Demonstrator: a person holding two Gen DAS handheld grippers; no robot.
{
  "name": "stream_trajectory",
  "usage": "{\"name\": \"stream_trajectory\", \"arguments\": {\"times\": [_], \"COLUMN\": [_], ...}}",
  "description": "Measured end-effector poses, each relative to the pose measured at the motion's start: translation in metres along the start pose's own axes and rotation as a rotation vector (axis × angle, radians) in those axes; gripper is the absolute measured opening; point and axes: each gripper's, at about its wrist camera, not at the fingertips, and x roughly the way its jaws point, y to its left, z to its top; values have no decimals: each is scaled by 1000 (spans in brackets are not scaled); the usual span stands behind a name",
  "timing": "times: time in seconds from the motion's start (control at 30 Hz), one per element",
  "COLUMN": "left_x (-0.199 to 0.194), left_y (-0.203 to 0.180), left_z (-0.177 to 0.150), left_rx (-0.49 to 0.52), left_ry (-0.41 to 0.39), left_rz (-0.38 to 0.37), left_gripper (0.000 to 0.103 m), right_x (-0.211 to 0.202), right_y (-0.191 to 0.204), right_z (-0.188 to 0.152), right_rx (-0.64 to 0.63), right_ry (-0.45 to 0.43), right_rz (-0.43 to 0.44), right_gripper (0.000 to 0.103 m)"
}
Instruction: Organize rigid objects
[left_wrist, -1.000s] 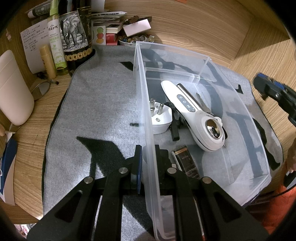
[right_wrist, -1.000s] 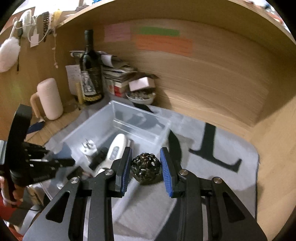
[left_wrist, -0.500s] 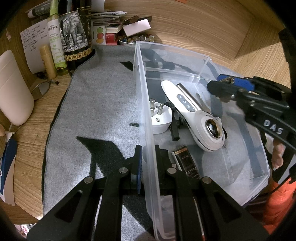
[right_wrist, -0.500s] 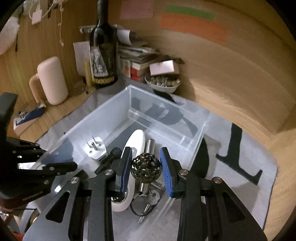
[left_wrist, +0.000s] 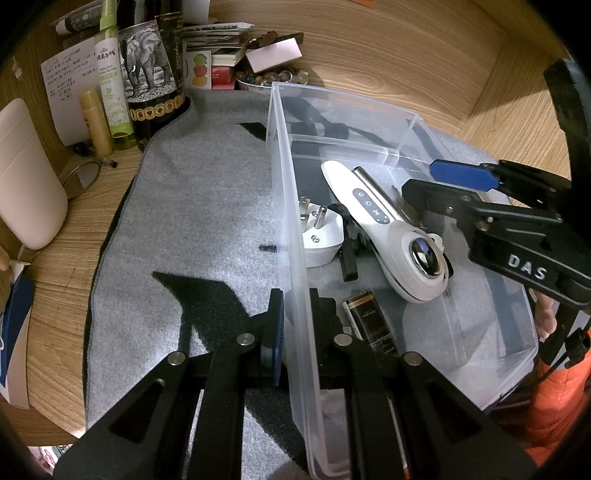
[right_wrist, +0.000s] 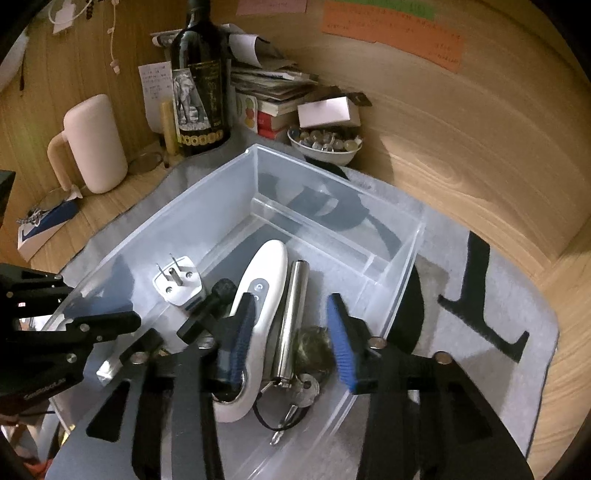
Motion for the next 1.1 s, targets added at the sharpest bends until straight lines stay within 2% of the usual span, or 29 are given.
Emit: {"name": "stream_trajectory", "arguments": {"times": [0.47,0.5,0.53,0.57,0.6,0.73,0.8,1.1], "left_x": [0,-1,-3,-5,-7,-21,-31,-70], "left_y": [0,0,0,2,3,7,8,-1], "left_z": [1,2,2,2,2,2,2,-12], "left_rx": [-9,-9,-11,-15,-19,-34,-34,1], "left_ry": [7,3,-3,-10,-18,-71,-104,-247], "left_rz": [-7,-2,3,7,10,41,54,63], "left_gripper": [11,12,15,17,21,37,41,63], "right_x": [-42,-46,-49,-53,-57,-70,-74,-84], "right_y": [4,5,5,4,4,4,4,15], "right_z": [-8,-10,-12,-14,-16,-23,-26,-48], "right_rx": [20,23,28,35,45,75,84,107], "right_ry": [-95,-102,-109,-119,-134,-166,-176,-199], "right_rz": [14,14,12,10,9,15,15,-12], "right_gripper": [46,49,53,61,66,71,76,83]}}
